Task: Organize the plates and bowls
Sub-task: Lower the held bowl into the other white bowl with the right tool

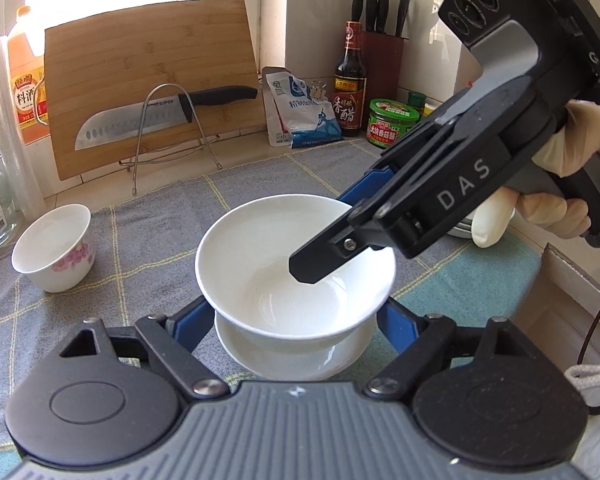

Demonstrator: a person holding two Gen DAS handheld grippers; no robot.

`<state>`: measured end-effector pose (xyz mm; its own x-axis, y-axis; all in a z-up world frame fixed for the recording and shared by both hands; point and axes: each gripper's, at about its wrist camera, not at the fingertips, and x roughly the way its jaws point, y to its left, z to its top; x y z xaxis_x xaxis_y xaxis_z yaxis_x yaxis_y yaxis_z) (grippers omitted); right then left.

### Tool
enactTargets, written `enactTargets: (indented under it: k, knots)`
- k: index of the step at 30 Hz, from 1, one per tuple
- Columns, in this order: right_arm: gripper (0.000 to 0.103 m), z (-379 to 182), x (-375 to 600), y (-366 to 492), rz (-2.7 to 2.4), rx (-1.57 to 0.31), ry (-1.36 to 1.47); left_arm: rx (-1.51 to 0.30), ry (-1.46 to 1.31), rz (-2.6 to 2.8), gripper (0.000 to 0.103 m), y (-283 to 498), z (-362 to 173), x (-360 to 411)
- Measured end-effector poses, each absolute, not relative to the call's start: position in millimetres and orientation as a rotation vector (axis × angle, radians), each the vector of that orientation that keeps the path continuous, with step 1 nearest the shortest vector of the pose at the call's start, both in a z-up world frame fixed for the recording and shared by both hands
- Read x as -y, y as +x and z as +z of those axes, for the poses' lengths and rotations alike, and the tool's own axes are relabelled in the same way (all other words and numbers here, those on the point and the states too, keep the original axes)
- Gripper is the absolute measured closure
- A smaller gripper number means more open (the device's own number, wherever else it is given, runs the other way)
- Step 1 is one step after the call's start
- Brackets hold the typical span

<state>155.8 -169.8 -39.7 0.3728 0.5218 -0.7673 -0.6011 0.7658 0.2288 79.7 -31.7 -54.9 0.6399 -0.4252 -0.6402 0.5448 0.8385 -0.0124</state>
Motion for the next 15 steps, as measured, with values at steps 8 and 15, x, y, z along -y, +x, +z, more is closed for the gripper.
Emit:
enactTargets:
  k: [8, 15]
  knots:
    - [0.034, -51, 169, 157, 0.715, -0.973, -0.089, -0.707, 0.201, -0.561, 0.015, 84, -62, 32]
    - [0.034, -57, 167, 158, 0.714, -0.984, -0.098, -0.719, 0.206, -0.557, 0.015, 84, -65, 33]
